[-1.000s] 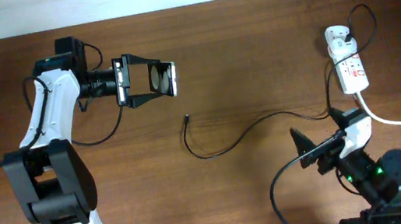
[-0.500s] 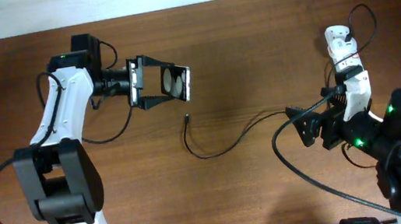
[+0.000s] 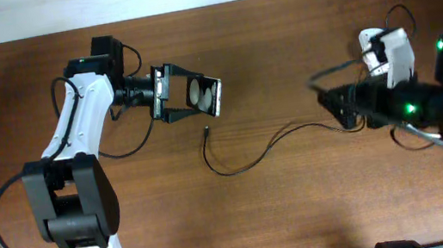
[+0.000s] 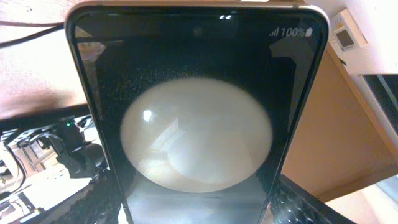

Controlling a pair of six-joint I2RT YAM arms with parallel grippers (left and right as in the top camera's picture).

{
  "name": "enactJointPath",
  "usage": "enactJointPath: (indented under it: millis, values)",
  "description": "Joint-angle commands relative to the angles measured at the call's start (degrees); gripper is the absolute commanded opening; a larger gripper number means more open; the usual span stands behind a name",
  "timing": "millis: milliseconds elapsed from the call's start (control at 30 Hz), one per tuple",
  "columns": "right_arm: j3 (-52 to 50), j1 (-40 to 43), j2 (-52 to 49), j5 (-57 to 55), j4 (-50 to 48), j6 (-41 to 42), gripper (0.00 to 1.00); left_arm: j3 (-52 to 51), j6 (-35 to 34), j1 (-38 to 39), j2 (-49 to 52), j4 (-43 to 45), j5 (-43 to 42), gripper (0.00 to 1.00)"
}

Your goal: Plug charger to phone and switch on socket

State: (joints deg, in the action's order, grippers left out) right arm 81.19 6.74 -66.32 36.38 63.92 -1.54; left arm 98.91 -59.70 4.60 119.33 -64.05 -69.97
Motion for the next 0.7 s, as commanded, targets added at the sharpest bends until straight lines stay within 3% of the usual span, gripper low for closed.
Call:
enactJointPath:
  millis: [0, 67, 167, 367, 533, 667]
  values:
    - [3.3, -0.3, -2.1, -1.3, 0.5, -0.2, 0.99, 1.6, -0.7, 0.1, 0.1, -0.1, -1.5, 0.00]
    - [3.3, -0.4, -4.1, 2.0, -0.2, 4.0, 0.99, 1.6, -0.7, 0.5, 0.1, -0.1, 0.9, 0.00]
    - [3.3, -1.6, -8.1, 5.9, 0.4, 4.0, 0.99, 1.6, -1.7, 0.7, 0.1, -0.1, 4.9, 0.00]
    - [3.3, -13.0, -17.7, 5.0, -0.9, 4.3, 1.00, 1.6, -5.3, 0.7, 0.1, -0.1, 19.9, 0.00]
    - [3.3, -17.4, -25.3, 3.4, -4.6, 10.5, 0.87, 1.6, -5.8, 0.7, 0.1, -0.1, 30.3, 0.00]
    - [2.3, -17.7, -26.9, 2.1, -9.4, 15.5, 0.83, 1.6, -7.9, 0.7, 0.1, -0.3, 33.8, 0.00]
